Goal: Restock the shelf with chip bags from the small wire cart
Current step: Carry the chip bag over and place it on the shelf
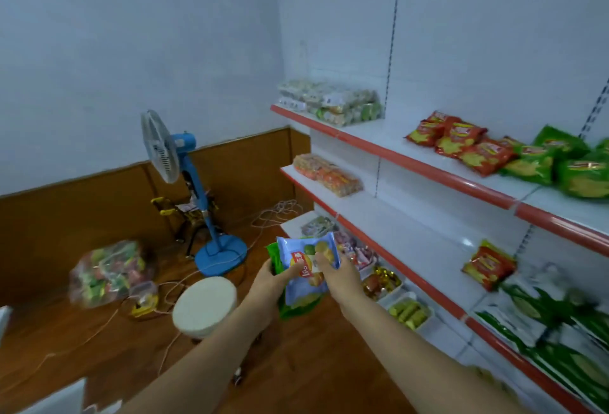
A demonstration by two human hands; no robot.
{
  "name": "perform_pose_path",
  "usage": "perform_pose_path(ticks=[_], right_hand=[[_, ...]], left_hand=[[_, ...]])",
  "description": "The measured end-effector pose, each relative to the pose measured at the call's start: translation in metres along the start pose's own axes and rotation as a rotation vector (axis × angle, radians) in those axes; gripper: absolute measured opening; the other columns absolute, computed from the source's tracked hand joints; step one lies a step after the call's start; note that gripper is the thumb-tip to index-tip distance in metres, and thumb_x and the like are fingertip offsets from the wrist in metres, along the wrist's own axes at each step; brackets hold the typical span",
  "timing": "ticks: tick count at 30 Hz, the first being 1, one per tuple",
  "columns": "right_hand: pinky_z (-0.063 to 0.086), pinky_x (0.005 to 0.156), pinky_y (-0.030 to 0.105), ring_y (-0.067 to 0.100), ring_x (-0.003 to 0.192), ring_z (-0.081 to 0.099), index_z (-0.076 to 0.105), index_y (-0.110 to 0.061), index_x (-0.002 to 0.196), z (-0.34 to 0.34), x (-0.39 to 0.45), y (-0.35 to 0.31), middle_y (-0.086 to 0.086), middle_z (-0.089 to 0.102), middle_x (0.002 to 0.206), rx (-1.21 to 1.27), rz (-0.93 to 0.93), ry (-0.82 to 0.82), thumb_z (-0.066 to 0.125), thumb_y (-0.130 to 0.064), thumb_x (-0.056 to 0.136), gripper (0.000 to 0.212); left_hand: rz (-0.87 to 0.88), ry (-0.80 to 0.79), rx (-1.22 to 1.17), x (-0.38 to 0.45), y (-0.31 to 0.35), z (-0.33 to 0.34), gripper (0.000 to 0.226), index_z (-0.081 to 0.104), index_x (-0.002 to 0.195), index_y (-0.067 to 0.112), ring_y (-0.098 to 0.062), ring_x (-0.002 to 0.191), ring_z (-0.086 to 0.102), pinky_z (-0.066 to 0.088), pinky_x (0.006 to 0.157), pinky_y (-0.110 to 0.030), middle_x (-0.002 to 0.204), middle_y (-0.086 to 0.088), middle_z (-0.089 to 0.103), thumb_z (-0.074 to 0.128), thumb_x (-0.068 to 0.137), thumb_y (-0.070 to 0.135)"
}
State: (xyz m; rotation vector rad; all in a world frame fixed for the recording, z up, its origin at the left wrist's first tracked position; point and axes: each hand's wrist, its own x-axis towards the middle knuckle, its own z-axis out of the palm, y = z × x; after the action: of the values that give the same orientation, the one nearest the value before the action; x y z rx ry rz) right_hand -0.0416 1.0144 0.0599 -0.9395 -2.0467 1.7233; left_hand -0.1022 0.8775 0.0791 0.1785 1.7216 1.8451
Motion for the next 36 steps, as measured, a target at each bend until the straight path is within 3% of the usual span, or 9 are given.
perform_pose_path(ticks=[6,12,15,19,23,27,31,34,36], right_hand=[[0.052,0.095,0.040,0.027,0.118,0.059,0.046,-0.012,0.138,-0.042,0.055,0.010,0.009,0.058,0.135,-0.015,0.136,0.130,0.061,-0.063,0.079,0.080],[0.035,0.111,0.038,0.027,0.140,0.030,0.016,-0.019,0.154,-0.109,0.098,-0.006,0.005,0.021,0.155,-0.574,-0.068,0.186,0.069,-0.051,0.082,0.095],[0.035,0.111,0.040,0.026,0.138,0.032,0.020,-0.026,0.153,-0.136,0.116,-0.001,0.000,0.025,0.156,-0.915,-0.164,0.111,0.067,-0.055,0.079,0.092],[0.039,0.103,0.042,0.029,0.131,0.043,0.015,-0.026,0.155,-0.169,0.137,0.031,0.005,0.035,0.151,-0.972,-0.017,0.100,0.060,-0.065,0.080,0.096],[0.044,0.101,0.042,0.030,0.128,0.049,0.017,-0.023,0.154,-0.211,0.166,0.077,0.010,0.045,0.146,-0.705,0.254,0.296,0.048,-0.079,0.077,0.100],[0.051,0.096,0.039,0.025,0.119,0.058,0.024,-0.027,0.150,-0.256,0.206,0.140,0.005,0.053,0.142,-0.317,0.396,0.433,0.040,-0.094,0.063,0.112],[0.045,0.092,0.028,0.028,0.127,0.053,0.028,-0.019,0.149,-0.291,0.247,0.173,-0.001,0.048,0.141,0.159,0.531,0.414,0.059,-0.054,0.089,0.075],[0.048,0.101,0.037,0.028,0.125,0.054,0.027,-0.022,0.152,-0.313,0.278,0.215,0.006,0.045,0.149,0.377,0.563,0.452,0.073,-0.043,0.083,0.085],[0.052,0.098,0.042,0.028,0.117,0.061,0.048,-0.013,0.140,-0.321,0.293,0.246,0.010,0.059,0.135,0.430,0.523,0.494,0.075,-0.027,0.084,0.064]], left_hand=[[0.019,-0.154,0.145,0.085,-0.008,0.046,0.040,0.058,0.119,0.011,-0.024,0.085,0.074,0.060,0.062,-0.029,0.102,-0.008,0.074,0.076,0.083,0.016],[0.051,-0.403,0.398,0.174,-0.001,0.088,0.065,0.055,0.127,0.020,-0.023,0.096,0.072,0.059,0.086,-0.047,0.114,-0.003,0.072,0.084,0.072,0.038],[0.101,-0.551,0.511,0.207,-0.001,0.121,0.057,0.057,0.125,0.022,-0.022,0.100,0.070,0.057,0.089,-0.046,0.116,-0.004,0.070,0.083,0.076,0.036],[0.057,-0.687,0.531,0.230,-0.015,0.175,0.046,0.058,0.119,0.019,-0.013,0.091,0.070,0.058,0.073,-0.025,0.109,-0.002,0.071,0.081,0.079,0.027],[-0.024,-0.708,0.456,0.263,-0.034,0.240,0.033,0.062,0.107,0.021,-0.007,0.072,0.073,0.058,0.061,-0.023,0.095,-0.001,0.074,0.080,0.080,0.021],[-0.156,-0.741,0.407,0.298,-0.061,0.308,0.048,0.058,0.122,0.013,-0.026,0.094,0.073,0.060,0.083,-0.044,0.107,-0.008,0.074,0.079,0.080,0.019],[-0.121,-0.853,0.490,0.334,-0.103,0.372,0.060,0.060,0.123,0.019,-0.024,0.105,0.070,0.055,0.094,-0.047,0.116,-0.007,0.071,0.085,0.071,0.037],[-0.125,-0.932,0.592,0.370,-0.145,0.412,0.046,0.064,0.118,0.013,-0.026,0.103,0.070,0.056,0.093,-0.045,0.112,-0.013,0.072,0.080,0.079,0.032],[-0.137,-0.975,0.684,0.422,-0.213,0.433,0.075,0.058,0.127,0.010,-0.027,0.103,0.070,0.056,0.091,-0.050,0.115,-0.016,0.070,0.085,0.069,0.049]])
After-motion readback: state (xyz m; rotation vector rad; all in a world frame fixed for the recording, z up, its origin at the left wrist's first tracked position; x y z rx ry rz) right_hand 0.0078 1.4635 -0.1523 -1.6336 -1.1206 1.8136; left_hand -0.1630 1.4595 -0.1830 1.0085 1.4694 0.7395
